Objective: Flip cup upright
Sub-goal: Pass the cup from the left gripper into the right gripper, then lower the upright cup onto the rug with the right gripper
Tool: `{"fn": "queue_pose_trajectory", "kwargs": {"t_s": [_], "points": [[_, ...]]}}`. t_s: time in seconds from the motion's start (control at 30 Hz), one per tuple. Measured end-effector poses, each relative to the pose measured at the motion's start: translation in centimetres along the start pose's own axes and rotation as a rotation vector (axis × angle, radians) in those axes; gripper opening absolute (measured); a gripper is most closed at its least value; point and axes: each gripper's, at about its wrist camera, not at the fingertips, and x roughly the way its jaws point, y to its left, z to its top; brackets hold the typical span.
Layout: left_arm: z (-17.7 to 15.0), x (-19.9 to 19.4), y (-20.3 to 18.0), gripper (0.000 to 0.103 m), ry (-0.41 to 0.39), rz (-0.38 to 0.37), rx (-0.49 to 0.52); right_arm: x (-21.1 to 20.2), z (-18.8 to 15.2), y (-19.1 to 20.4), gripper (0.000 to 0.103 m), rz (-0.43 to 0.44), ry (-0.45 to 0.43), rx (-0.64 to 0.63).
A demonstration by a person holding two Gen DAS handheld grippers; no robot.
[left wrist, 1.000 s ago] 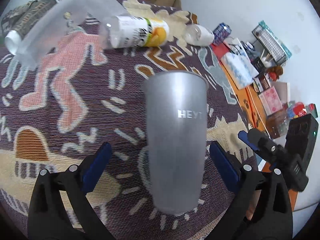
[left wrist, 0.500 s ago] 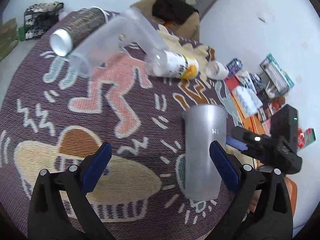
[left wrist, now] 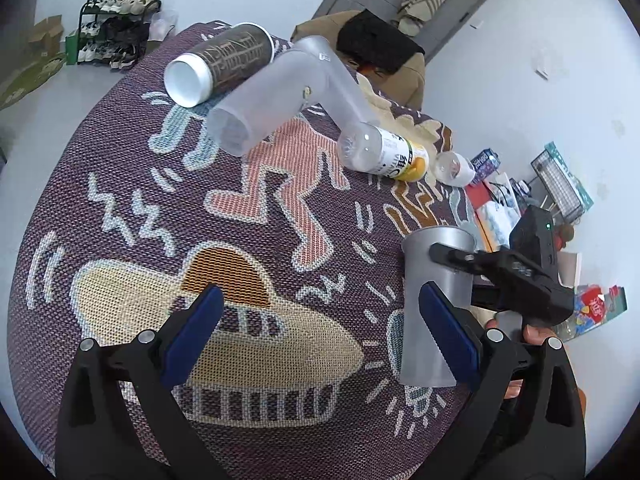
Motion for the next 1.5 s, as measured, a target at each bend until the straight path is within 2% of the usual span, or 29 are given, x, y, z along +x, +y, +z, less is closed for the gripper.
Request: {"fn": "queue_pose_trajectory", "kwargs": {"t_s": [0.2,0.4,0.53,0.67,0.83,1.2,1.4,1.5], "points": [[0.0,-1.2,0.0,0.097,-0.026,-0.004,-0.006,-3.0,-1.0,1.7,0.075,0.027,-0.077,-0.074],[-0.2,-2.5,-0.6,0.097,-0.073,0.009,0.013,-7.2,-3.6,5.4,0.075,-0.068,-0.249,-0.259],[-0.4,-3.2,-0.7,0.097,-0.096,0.01,0.02,-9.4,-5.6,7.3,0.074,-0.175,-0.363,-0.37],[-0.5,-3.8,-0.8,0.097,-0.118,0.017,0.032,-10.2,-7.2,8.7,0.074,-0.274,-0.426,-0.452],[-0.7,-4.2,-0.8,0.097,-0.138,0.026,0.044,-10.5,-8.7,10.5,0.074,-0.352,-0.507,-0.541],[-1.1,-4.6,0.5,0.097,-0.15,0.045,0.032,-8.6,-11.4,11.8,0.074,-0.429,-0.602,-0.637],[-1.7,-4.5,0.6,0.097,-0.15,0.052,0.036,-7.2,-12.6,11.1,0.076,-0.439,-0.606,-0.643],[-2.1,-4.6,0.5,0.097,-0.15,0.053,0.037,-7.1,-12.8,11.2,0.081,-0.417,-0.57,-0.635]]}}
